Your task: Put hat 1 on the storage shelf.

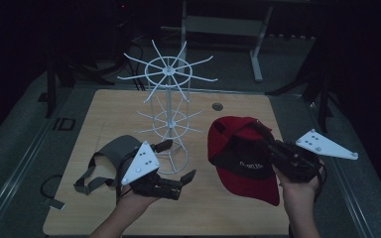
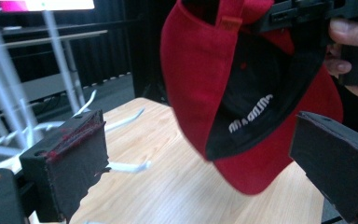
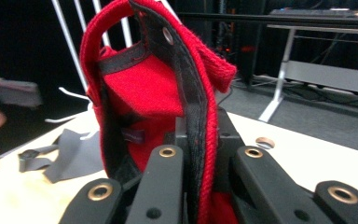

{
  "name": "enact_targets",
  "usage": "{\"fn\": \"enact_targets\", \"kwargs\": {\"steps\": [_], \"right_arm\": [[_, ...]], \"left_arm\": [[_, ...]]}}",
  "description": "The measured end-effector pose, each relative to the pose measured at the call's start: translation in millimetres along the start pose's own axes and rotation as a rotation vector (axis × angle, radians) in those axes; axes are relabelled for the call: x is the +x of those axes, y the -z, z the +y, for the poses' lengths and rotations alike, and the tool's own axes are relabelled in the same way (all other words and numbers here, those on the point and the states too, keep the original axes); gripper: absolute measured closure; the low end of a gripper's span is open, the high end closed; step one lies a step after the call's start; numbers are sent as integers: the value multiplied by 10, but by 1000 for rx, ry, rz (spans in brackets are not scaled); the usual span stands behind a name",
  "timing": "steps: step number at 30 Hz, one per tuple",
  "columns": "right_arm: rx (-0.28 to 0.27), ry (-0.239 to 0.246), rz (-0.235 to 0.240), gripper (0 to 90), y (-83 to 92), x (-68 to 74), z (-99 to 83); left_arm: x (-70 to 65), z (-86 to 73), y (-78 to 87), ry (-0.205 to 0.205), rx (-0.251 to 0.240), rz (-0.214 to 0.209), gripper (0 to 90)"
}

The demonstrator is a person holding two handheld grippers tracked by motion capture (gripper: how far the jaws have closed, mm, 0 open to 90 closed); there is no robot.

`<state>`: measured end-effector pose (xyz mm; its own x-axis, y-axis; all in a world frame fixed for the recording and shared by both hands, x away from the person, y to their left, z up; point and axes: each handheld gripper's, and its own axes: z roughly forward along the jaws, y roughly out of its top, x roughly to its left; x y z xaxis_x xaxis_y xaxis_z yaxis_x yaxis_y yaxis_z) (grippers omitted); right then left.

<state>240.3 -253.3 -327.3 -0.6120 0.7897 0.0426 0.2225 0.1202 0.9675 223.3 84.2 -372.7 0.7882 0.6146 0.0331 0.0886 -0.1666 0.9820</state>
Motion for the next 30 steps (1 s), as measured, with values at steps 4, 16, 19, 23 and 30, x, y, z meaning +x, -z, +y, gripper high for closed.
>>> {"fn": "enact_targets", "kwargs": {"steps": [4, 16, 19, 23, 30], "right_arm": [[-4, 8, 18, 851, 28, 51, -10], [-17, 10, 61, 850, 88, 115, -7], [-19, 9, 73, 850, 91, 133, -8], [-21, 9, 81, 850, 95, 146, -6], [-8, 10, 87, 850, 47, 157, -32]], "left_arm": [[-17, 114, -172, -26, 10, -13, 45], [-38, 291, -581, -67, 36, -46, 53], [-34, 317, -652, -71, 45, -44, 67], [-39, 309, -718, -65, 50, -49, 135], [-69, 323, -794, -59, 73, -32, 324]]}}
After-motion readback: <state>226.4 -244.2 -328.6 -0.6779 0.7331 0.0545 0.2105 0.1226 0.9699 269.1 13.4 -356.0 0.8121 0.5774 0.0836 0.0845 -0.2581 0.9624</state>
